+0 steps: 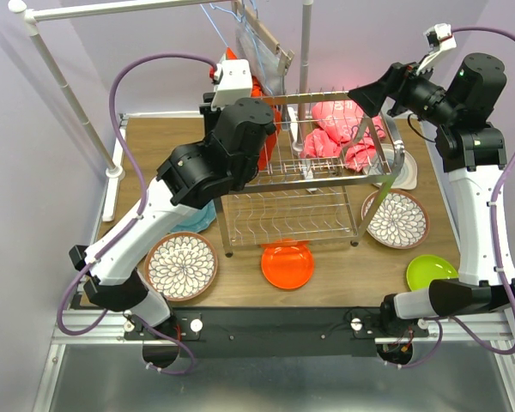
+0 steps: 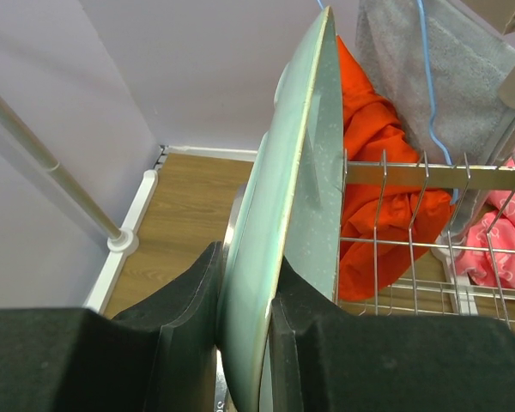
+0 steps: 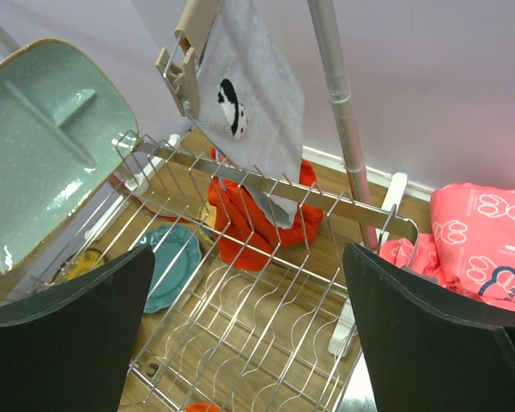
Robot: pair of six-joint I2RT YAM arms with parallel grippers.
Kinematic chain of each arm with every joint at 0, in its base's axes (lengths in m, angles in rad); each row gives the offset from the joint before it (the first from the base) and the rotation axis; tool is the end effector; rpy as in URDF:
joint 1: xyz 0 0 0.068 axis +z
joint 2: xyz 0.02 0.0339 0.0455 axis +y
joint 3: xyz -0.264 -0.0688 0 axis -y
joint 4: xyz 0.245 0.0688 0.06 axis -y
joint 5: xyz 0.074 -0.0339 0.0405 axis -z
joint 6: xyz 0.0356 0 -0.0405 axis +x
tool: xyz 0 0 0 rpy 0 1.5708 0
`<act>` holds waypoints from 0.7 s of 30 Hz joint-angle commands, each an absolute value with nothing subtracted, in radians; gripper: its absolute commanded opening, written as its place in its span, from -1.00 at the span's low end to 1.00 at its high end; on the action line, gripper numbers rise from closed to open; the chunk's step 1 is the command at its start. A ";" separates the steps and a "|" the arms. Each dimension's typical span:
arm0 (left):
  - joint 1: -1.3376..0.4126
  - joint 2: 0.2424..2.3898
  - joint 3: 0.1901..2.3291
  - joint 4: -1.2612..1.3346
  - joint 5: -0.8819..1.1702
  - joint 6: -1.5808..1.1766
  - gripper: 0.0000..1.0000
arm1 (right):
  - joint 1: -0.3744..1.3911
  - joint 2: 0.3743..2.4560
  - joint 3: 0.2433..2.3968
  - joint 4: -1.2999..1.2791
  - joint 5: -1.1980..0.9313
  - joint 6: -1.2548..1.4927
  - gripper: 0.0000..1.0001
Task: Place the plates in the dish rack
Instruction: Insert the plate into the dish rack
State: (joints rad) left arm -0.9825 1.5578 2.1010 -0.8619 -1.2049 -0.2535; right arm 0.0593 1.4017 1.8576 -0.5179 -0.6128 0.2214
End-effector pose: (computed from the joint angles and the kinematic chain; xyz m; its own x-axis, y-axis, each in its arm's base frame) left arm 0.1817 -0.2125 0.5283 -0.1196 0.0175 -0.9927 -0.2319 0.9717 0.0451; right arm 0.2704 0.0366 0.5291 -0.1968 0.1683 -0.9659 -0.5928 0.7643 0.2539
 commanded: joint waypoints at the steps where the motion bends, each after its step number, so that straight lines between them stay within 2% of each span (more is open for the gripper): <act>1: -1.008 1.582 2.072 -0.965 -1.141 -0.322 -0.51 | 0.057 1.378 1.848 -0.509 -0.620 0.239 1.00; 21: -1.020 1.586 2.049 -1.000 -1.106 -0.382 -0.28 | 0.057 1.373 1.845 -0.508 -0.620 0.241 1.00</act>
State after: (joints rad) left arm -1.0122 1.5623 2.0674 -0.9672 -1.1988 -0.3233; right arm 0.0593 1.3968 1.8538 -0.5179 -0.6132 0.2348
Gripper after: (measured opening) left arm 0.352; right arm 0.998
